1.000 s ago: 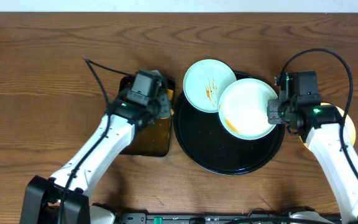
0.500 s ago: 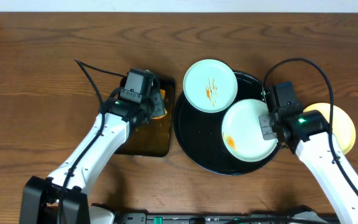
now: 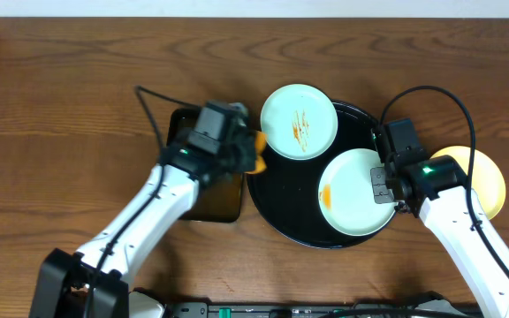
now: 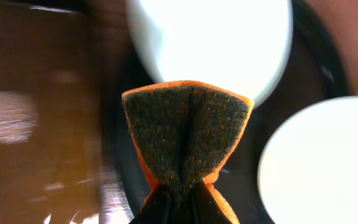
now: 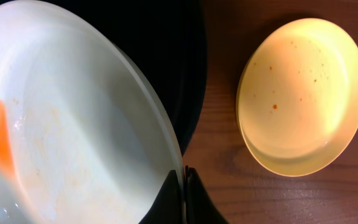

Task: Clean dirty plates on tray and stack at the side
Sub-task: 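Bring the sponge back and scrub the tilted mint plate again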

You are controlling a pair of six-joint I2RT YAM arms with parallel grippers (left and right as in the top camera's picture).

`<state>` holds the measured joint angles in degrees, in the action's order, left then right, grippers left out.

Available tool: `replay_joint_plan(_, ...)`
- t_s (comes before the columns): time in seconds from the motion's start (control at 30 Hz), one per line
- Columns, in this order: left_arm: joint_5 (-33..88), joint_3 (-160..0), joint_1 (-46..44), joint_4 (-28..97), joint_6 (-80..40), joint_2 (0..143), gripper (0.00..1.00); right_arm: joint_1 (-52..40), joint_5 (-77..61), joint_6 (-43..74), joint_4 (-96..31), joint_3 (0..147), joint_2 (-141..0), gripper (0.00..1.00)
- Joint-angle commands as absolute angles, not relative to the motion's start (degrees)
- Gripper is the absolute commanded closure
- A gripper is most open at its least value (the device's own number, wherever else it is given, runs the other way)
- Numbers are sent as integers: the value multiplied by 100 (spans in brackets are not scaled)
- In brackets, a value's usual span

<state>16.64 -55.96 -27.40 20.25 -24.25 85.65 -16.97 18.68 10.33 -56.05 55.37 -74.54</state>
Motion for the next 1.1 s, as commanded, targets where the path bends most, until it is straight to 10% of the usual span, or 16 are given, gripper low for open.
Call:
replay_joint_plan(0.0, 1927, -5605, -3232, 1791, -2276, 8663, 92, -1758, 1822, 1179, -5621, 5548, -7463, 99)
replay_joint_plan(1.07, 1240, -5607, -4786, 1347, -2834, 10237, 92, -1761, 1603, 1201, -5638, 5548, -7463, 99)
